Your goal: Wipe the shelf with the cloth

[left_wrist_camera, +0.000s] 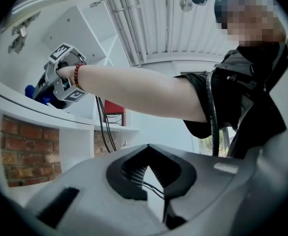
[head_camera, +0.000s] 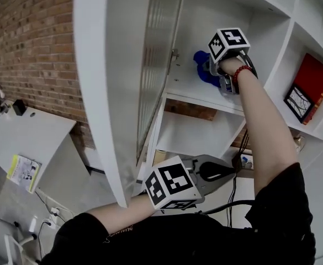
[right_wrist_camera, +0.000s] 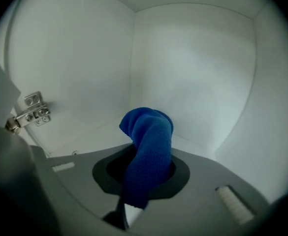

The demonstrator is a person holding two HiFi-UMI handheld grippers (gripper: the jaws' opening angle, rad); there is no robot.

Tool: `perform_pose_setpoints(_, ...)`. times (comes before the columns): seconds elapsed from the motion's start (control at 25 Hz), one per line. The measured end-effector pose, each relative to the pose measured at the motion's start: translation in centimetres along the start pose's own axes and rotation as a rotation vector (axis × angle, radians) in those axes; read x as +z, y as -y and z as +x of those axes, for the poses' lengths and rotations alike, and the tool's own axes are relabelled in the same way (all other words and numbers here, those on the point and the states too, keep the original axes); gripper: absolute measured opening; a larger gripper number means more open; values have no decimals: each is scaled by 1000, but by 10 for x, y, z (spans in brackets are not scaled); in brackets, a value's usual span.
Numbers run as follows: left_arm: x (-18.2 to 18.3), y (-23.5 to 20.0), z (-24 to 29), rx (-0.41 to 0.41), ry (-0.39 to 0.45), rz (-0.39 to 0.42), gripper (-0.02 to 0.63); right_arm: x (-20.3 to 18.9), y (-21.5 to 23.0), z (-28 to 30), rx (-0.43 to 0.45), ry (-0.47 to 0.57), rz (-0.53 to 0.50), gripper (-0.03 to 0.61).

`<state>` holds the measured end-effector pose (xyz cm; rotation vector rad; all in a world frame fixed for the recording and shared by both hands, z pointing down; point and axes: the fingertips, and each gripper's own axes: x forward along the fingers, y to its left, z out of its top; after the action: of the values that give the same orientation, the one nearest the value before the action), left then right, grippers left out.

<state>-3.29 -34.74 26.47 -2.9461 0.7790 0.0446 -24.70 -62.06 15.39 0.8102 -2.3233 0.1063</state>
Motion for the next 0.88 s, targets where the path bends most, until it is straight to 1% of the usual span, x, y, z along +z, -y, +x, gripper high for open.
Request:
perform_pose_setpoints(0.12,0,5,3,-18,1,4,3,9,-46,5,118,-5,-109,57)
perform_pose_setpoints(0.2,-1,7,3,-23,-11,27,3,11,-78,10,220,-8,-146,57)
perform_pose_setpoints(0.24,0,7,1,-17,-15,38,3,11,-89,12,251,-9,-158,57)
perform_pose_setpoints(0.28,0,5,-1,-8,-13,43,3,11,-95,15,259,-11,-175,57)
perform_pose_setpoints(0.4,2,-1,-8,16,5,20,3,9,-98,22,216,-14,-252,57)
perform_pose_setpoints(0.44,1,-3,-9,21,7,12,3,8,-97,25,214,-13,-256,57)
perform_pose_setpoints(0.56,-2,-7,-9,33,4,4,3,7,-96,28,239,-26,-183,55)
perform_pose_setpoints(0.64,-2,-10,-7,38,10,3,3,6,-94,28,239,-39,-150,55)
perform_pose_setpoints(0.76,-4,-10,-2,35,9,-7,3,6,-91,28,222,-51,-128,54)
perform_pose_setpoints(0.88,-12,-7,2,28,-11,-16,3,5,-89,28,213,-45,-121,54)
